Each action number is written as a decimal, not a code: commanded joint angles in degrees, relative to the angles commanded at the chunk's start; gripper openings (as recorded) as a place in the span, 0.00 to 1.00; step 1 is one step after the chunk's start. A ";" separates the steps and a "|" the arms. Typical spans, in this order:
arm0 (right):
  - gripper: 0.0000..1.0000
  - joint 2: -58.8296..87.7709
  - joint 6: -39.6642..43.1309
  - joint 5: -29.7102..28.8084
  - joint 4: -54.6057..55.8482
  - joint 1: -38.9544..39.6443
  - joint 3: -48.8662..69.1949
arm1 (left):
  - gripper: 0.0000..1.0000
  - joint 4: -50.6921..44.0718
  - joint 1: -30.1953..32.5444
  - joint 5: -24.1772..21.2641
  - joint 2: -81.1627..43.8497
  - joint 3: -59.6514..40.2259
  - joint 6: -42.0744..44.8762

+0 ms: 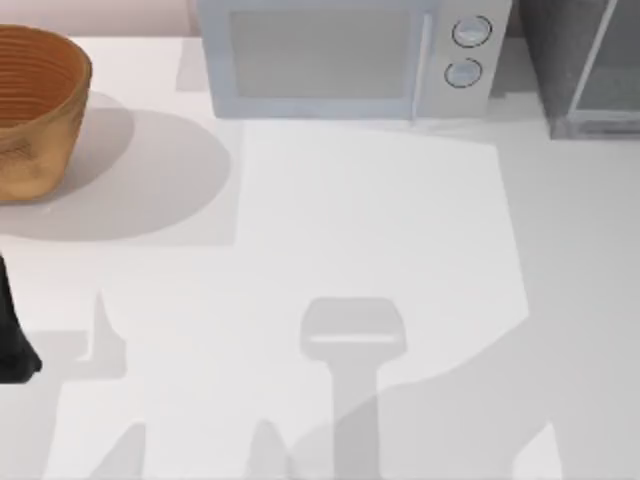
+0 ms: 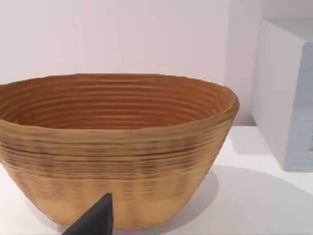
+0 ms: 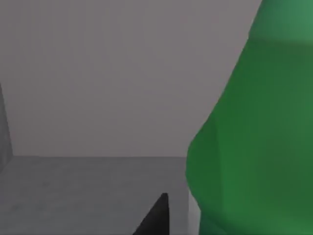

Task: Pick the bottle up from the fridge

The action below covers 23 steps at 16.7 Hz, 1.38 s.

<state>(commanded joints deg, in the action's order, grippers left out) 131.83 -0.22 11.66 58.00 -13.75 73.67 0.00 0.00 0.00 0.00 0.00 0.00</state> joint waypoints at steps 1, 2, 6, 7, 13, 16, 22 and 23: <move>0.40 0.00 0.00 0.00 0.00 0.00 0.00 | 1.00 0.00 0.00 0.00 0.00 0.00 0.00; 0.32 0.00 0.00 0.00 0.00 0.00 0.00 | 1.00 0.00 0.00 0.00 0.00 0.00 0.00; 0.02 0.00 0.00 0.00 0.00 0.00 0.00 | 1.00 0.00 0.00 0.00 0.00 0.00 0.00; 0.00 0.00 0.00 0.00 0.00 0.00 0.00 | 1.00 0.00 0.00 0.00 0.00 0.00 0.00; 0.00 0.00 0.00 0.00 0.00 0.00 0.00 | 1.00 0.00 0.00 0.00 0.00 0.00 0.00; 0.00 -0.23 -0.09 0.07 -0.16 -0.13 0.03 | 1.00 0.00 0.00 0.00 0.00 0.00 0.00; 0.00 -6.07 -0.17 0.13 -7.63 -0.14 1.61 | 1.00 0.00 0.00 0.00 0.00 0.00 0.00; 0.00 -6.76 -0.16 0.12 -8.54 -0.17 1.80 | 1.00 0.00 0.00 0.00 0.00 0.00 0.00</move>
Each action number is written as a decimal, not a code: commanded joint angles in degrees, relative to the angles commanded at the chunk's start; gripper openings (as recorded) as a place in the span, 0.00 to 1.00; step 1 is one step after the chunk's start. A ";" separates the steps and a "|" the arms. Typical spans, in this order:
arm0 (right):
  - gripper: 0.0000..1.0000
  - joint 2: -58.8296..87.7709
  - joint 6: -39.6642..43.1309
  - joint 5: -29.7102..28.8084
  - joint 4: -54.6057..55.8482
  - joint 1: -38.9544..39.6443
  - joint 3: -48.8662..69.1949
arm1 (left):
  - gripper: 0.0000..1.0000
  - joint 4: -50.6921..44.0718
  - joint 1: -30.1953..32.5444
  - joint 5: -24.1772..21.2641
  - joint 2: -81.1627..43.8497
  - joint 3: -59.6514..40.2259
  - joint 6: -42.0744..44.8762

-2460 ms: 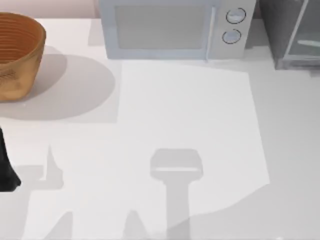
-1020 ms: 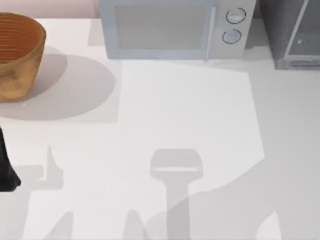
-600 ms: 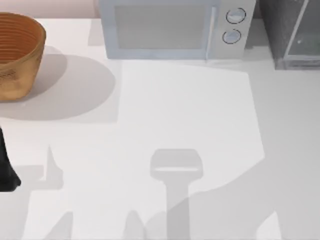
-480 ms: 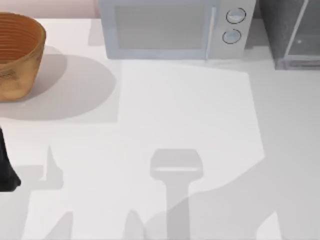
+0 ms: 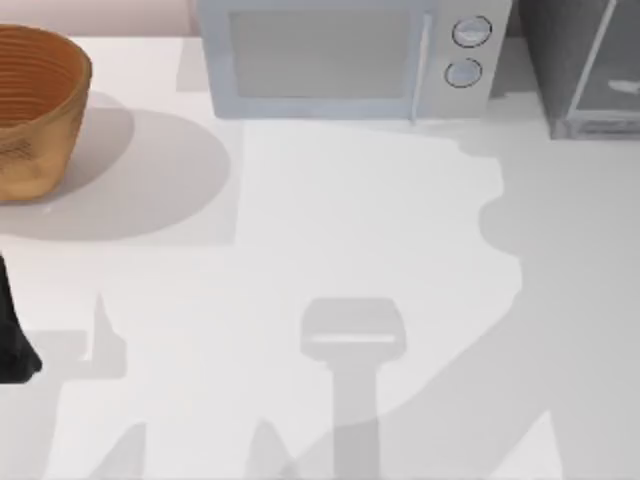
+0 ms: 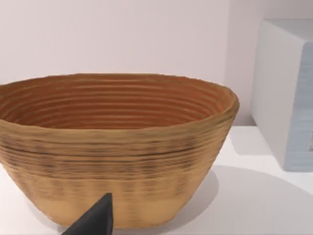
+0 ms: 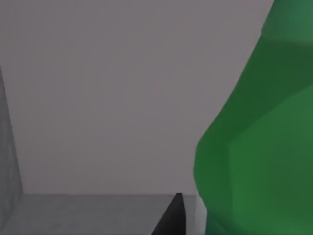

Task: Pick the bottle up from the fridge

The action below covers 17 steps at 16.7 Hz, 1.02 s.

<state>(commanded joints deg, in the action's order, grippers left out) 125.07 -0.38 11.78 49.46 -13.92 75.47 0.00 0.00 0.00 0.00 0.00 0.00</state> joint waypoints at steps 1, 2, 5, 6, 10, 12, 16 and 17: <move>0.00 -0.27 0.00 -0.01 -0.33 -0.01 0.06 | 1.00 0.00 0.00 0.00 0.00 0.00 0.00; 0.00 -0.27 0.00 -0.01 -0.33 -0.01 0.06 | 1.00 0.00 0.00 0.00 0.00 0.00 0.00; 0.00 -0.17 -0.09 0.07 -0.13 0.03 -0.30 | 1.00 0.00 0.00 0.00 0.00 0.00 0.00; 0.00 -0.84 -0.10 0.25 0.18 0.01 -1.05 | 1.00 0.00 0.00 0.00 0.00 0.00 0.00; 0.00 -6.43 -0.16 1.48 3.60 -0.97 -9.48 | 1.00 0.00 0.00 0.00 0.00 0.00 0.00; 0.00 -9.87 -0.19 2.20 5.74 -1.79 -16.00 | 1.00 0.00 0.00 0.00 0.00 0.00 0.00; 0.00 -15.60 -0.19 3.44 9.42 -3.14 -25.57 | 1.00 0.00 0.00 0.00 0.00 0.00 0.00; 0.00 -16.21 -0.18 3.61 9.94 -3.32 -26.46 | 1.00 0.00 0.00 0.00 0.00 0.00 0.00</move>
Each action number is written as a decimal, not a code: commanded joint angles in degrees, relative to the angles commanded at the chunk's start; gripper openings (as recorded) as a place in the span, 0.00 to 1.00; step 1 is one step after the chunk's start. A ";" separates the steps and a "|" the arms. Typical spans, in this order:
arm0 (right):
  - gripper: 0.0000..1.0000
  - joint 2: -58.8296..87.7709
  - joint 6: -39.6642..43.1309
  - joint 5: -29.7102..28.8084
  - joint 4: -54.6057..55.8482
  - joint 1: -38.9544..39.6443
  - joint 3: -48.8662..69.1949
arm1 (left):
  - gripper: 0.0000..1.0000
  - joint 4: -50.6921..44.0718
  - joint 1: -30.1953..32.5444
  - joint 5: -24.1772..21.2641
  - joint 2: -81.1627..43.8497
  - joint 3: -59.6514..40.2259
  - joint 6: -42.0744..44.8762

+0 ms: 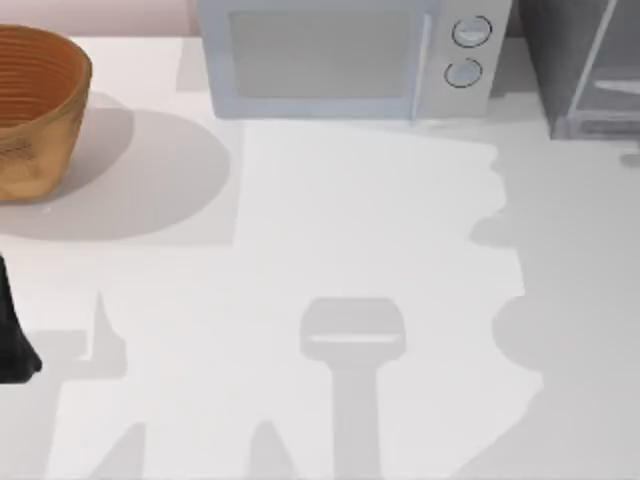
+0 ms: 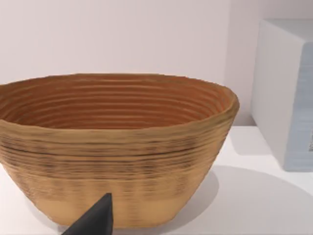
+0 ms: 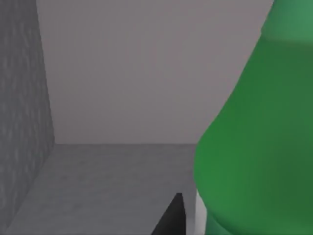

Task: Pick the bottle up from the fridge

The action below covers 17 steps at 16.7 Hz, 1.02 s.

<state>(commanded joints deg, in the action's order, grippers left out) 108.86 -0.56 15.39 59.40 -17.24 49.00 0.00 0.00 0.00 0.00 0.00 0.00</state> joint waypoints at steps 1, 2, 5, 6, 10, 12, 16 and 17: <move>0.00 -0.20 0.00 0.06 0.19 -0.06 -0.30 | 1.00 0.00 0.00 0.00 0.00 0.00 0.00; 0.00 -0.20 0.00 0.06 0.19 -0.06 -0.30 | 1.00 0.00 0.00 0.00 0.00 0.00 0.00; 0.00 0.14 -0.09 0.01 0.02 0.26 -0.13 | 1.00 0.00 0.00 0.00 0.00 0.00 0.00; 0.00 -0.29 -0.08 -0.05 -0.25 0.39 -0.35 | 1.00 0.00 0.00 0.00 0.00 0.00 0.00; 0.00 -7.67 0.05 -1.10 -4.38 1.86 -3.64 | 1.00 0.00 0.00 0.00 0.00 0.00 0.00; 0.00 -14.78 0.12 -2.12 -8.20 3.04 -6.75 | 1.00 0.00 0.00 0.00 0.00 0.00 0.00; 0.00 -35.50 0.13 -4.85 -18.98 5.97 -15.68 | 1.00 0.00 0.00 0.00 0.00 0.00 0.00; 0.00 -41.72 0.11 -5.62 -22.20 6.80 -18.38 | 1.00 0.00 0.00 0.00 0.00 0.00 0.00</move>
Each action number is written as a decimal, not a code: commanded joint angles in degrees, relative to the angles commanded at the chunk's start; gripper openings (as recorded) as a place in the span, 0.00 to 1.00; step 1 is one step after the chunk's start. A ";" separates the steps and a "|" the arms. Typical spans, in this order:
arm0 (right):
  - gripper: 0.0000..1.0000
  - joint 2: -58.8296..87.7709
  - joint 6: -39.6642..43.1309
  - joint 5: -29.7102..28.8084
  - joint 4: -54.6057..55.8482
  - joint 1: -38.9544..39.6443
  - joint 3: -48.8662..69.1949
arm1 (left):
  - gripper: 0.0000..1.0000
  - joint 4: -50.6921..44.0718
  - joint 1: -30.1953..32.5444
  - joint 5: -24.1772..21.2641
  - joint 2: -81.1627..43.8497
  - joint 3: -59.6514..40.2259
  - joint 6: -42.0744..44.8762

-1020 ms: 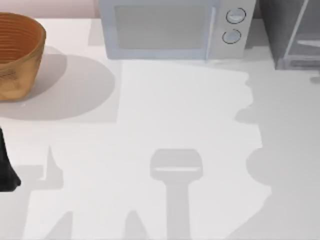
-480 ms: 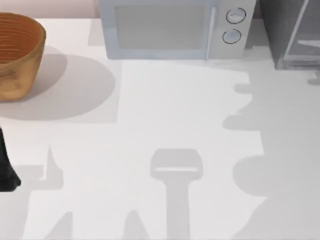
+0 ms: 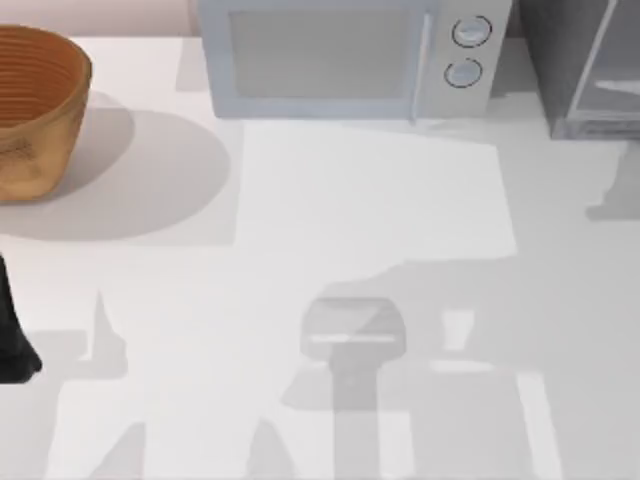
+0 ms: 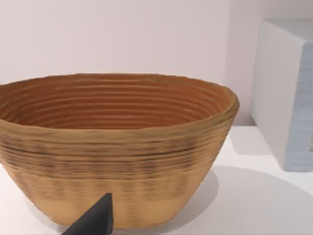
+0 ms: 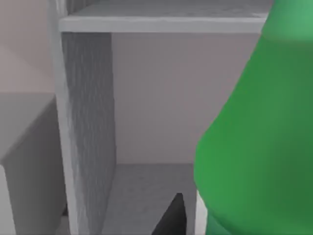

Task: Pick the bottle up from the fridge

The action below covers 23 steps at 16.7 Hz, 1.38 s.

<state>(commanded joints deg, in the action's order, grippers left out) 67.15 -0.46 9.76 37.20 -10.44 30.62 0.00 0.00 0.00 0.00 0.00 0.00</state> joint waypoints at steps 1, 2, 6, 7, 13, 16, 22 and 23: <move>0.00 -6.46 -0.03 -0.80 -3.35 0.86 -2.81 | 1.00 0.00 0.00 0.00 0.00 0.00 0.00; 0.00 -13.05 -0.06 -1.63 -6.78 1.73 -5.69 | 1.00 0.00 0.00 0.00 0.00 0.00 0.00; 0.00 -38.48 -0.07 -4.95 -20.26 5.26 -16.94 | 1.00 0.00 0.00 0.00 0.00 0.00 0.00; 0.00 -43.98 -0.04 -5.75 -23.31 6.12 -19.45 | 1.00 0.00 0.00 0.00 0.00 0.00 0.00; 0.00 -64.84 0.37 -9.29 -35.72 9.94 -29.47 | 1.00 0.00 0.00 0.00 0.00 0.00 0.00; 0.00 -67.15 0.46 -9.76 -37.20 10.44 -30.63 | 1.00 0.00 0.00 0.00 0.00 0.00 0.00; 0.00 -66.27 0.33 -10.17 -36.50 10.79 -30.33 | 1.00 0.00 0.00 0.00 0.00 0.00 0.00; 0.00 -65.07 0.30 -11.13 -35.35 11.75 -29.95 | 1.00 0.00 0.00 0.00 0.00 0.00 0.00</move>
<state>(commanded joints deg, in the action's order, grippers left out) 2.08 -0.16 -1.37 1.85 1.31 0.68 0.00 0.00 0.00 0.00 0.00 0.00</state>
